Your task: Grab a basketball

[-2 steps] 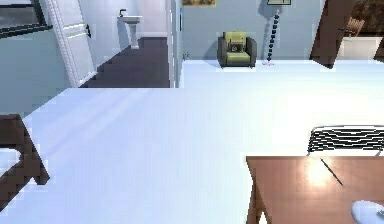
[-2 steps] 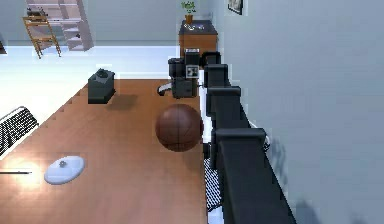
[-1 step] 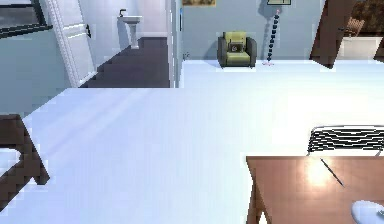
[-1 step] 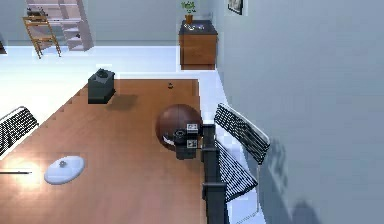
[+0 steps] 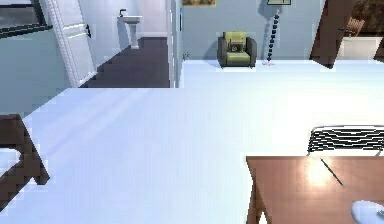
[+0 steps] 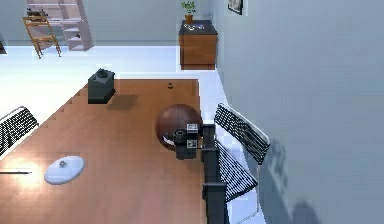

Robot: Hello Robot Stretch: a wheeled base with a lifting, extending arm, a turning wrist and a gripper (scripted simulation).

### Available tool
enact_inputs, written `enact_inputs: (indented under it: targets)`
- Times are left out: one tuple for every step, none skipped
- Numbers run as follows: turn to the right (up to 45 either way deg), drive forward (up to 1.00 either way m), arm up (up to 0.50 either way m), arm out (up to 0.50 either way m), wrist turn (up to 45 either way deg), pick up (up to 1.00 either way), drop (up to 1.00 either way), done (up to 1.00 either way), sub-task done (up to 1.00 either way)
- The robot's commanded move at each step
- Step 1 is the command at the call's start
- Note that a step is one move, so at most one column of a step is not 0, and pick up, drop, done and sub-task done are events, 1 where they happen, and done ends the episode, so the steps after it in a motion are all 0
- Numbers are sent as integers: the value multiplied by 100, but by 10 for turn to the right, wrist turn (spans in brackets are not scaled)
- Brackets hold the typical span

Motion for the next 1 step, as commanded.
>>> enact_inputs:
  targets:
    - [0, 0, 10, 0, 0, 0, 0, 0, 0]
